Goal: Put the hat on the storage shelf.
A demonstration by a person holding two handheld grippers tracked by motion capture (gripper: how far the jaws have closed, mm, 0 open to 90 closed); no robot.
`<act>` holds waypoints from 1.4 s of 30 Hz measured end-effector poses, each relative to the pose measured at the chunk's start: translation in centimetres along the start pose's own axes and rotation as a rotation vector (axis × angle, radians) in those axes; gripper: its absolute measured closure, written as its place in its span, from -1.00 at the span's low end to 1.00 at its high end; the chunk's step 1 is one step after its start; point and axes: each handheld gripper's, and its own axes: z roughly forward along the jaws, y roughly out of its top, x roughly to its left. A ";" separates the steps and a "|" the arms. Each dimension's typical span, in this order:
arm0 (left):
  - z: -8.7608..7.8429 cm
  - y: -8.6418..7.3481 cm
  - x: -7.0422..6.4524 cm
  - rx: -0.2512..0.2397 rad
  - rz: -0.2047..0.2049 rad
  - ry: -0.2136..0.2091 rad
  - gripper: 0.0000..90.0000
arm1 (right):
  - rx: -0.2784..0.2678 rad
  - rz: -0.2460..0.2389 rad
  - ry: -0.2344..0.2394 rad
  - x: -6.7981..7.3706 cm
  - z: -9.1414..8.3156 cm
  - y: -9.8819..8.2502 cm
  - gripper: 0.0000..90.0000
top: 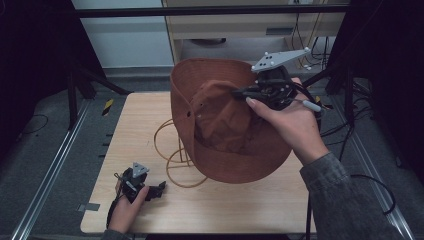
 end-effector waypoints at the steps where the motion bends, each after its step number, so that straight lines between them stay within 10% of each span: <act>1: 0.0 0.0 0.0 0.000 0.000 0.000 -1.00 | -0.001 -0.001 0.002 0.1 0.2 0.1 0.98; 42: 0.0 0.0 0.0 0.002 0.000 -0.003 -1.00 | 0.022 -0.034 0.019 2.4 5.3 4.1 0.98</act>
